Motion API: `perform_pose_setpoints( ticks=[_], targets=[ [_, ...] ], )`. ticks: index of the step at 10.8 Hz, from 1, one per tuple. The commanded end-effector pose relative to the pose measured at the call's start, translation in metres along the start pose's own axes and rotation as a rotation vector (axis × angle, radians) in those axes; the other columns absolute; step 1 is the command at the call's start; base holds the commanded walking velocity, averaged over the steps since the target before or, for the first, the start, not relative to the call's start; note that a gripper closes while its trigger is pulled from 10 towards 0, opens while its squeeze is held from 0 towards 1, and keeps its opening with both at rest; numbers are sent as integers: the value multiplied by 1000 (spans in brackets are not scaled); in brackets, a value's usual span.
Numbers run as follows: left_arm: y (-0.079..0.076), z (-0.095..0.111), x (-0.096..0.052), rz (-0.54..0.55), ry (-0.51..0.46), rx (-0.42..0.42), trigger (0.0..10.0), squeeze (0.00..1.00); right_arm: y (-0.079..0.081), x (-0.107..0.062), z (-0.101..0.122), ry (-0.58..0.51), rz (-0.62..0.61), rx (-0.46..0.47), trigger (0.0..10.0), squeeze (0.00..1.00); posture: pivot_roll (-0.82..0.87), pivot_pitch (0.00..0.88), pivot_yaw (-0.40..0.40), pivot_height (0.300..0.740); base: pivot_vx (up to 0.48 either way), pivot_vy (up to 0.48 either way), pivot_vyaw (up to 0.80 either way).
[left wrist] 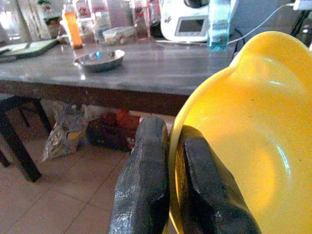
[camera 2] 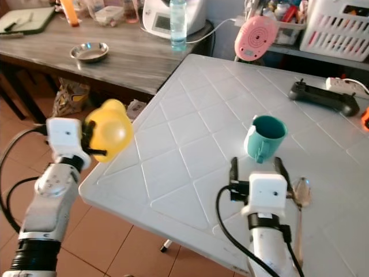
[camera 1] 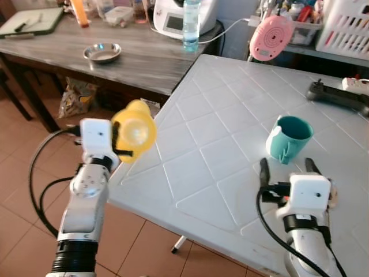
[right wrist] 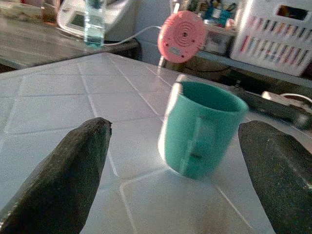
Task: Setting the table
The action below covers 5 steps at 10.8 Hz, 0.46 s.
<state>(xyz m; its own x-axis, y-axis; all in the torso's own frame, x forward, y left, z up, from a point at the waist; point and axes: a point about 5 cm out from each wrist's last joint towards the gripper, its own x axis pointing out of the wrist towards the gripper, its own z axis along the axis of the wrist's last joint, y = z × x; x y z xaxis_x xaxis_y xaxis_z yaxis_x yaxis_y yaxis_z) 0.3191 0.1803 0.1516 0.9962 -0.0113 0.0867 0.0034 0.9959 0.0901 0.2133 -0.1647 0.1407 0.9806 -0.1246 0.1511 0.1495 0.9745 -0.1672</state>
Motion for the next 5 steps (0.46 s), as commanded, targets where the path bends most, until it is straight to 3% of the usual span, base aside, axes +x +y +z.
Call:
perform_pose_setpoints(
  ticks=[1,5],
  targets=[
    [2,-2,0,2,17,-2,10000,0,1,0,0,-7,5,-5,10000,0,78,70,25,740,0,0,0],
    [-2,-2,5,-14,31,-11,10000,0,3,-1,1,-9,1,-3,10000,0,75,73,38,740,0,283,0]
  ],
)
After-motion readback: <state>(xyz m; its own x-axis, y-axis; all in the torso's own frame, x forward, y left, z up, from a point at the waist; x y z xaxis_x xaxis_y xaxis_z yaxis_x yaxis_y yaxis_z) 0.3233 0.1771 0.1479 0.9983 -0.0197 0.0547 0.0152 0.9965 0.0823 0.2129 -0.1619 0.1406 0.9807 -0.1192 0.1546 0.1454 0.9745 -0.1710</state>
